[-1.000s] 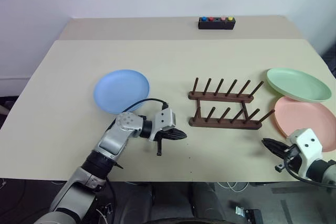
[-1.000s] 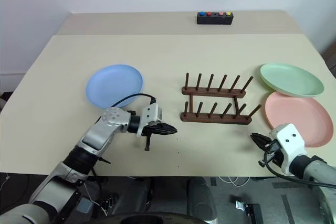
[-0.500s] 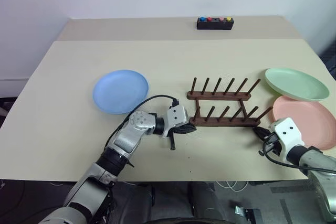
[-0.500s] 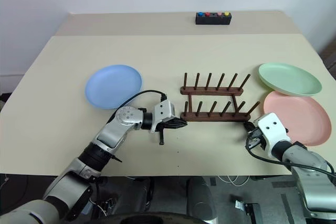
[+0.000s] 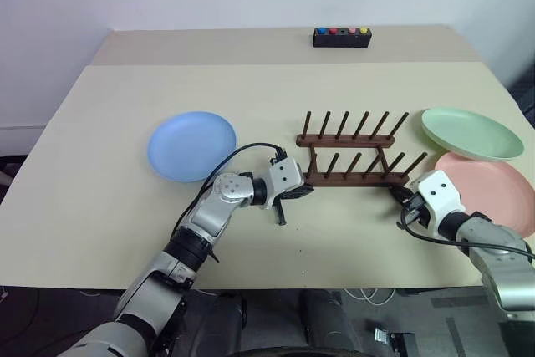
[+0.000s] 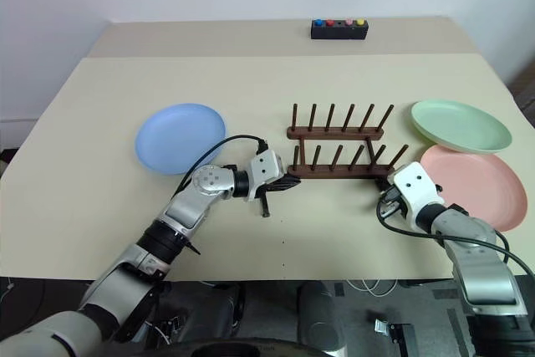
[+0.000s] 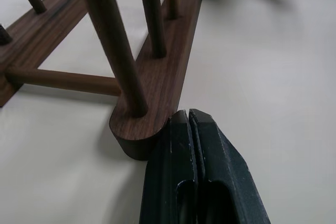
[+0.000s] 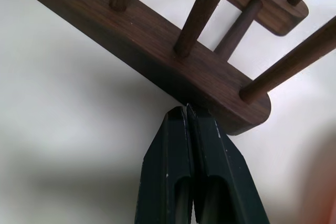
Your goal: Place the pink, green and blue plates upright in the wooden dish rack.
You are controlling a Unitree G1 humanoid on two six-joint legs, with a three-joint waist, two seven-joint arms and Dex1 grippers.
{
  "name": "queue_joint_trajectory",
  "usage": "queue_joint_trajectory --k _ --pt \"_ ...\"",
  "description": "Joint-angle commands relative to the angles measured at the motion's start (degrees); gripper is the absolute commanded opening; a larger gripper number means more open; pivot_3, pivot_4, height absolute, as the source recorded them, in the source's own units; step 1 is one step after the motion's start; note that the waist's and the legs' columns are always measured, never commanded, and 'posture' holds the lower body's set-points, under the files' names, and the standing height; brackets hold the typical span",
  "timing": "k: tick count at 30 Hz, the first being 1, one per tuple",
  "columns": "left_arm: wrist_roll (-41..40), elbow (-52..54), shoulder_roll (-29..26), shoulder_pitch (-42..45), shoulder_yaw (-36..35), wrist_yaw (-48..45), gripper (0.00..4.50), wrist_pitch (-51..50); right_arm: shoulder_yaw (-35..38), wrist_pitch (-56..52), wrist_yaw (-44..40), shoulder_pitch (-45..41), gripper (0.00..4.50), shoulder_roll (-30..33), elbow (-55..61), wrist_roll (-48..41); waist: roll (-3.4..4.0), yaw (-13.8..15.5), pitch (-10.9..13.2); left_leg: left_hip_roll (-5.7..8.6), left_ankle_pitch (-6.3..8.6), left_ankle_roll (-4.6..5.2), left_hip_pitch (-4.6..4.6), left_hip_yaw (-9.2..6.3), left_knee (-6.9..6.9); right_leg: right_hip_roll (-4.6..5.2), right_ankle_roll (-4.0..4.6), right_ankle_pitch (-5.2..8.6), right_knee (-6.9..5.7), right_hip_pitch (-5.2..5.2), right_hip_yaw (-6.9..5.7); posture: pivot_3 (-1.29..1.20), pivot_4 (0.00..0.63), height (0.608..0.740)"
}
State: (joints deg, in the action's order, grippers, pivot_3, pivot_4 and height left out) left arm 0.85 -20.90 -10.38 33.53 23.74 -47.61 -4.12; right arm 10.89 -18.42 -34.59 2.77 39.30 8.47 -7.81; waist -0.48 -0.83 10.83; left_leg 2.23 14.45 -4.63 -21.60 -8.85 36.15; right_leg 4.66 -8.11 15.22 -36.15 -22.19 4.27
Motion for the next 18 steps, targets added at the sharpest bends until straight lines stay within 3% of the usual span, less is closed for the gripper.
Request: queue_joint_trajectory --k 1,11,18 --pt "1.61 -3.64 0.45 1.54 -1.22 2.27 0.01 1.37 -0.49 1.73 0.2 -2.07 0.07 0.11 -1.84 1.0 0.0 0.0 0.0 0.0 0.0 0.0 0.0 0.0 0.0 0.0 0.0 0.0 0.0 0.0 0.0 0.0 0.15 0.74" --pt "1.8 -10.15 2.1 4.55 -2.31 3.72 0.01 4.27 -2.12 6.97 0.2 -7.83 0.07 0.17 -11.44 2.84 0.01 -0.04 0.0 0.0 0.0 0.0 0.03 0.0 -0.01 0.0 -0.02 -0.01 -0.01 0.01 0.0 0.0 0.15 0.74" --pt "1.91 -8.76 1.33 3.21 -3.3 3.62 0.01 4.2 0.38 8.35 -1.28 -3.21 0.07 1.52 -7.45 1.24 0.01 0.04 -0.01 0.01 0.0 0.0 0.03 0.0 -0.03 0.0 -0.02 -0.01 -0.01 0.0 0.0 0.0 0.15 0.74"
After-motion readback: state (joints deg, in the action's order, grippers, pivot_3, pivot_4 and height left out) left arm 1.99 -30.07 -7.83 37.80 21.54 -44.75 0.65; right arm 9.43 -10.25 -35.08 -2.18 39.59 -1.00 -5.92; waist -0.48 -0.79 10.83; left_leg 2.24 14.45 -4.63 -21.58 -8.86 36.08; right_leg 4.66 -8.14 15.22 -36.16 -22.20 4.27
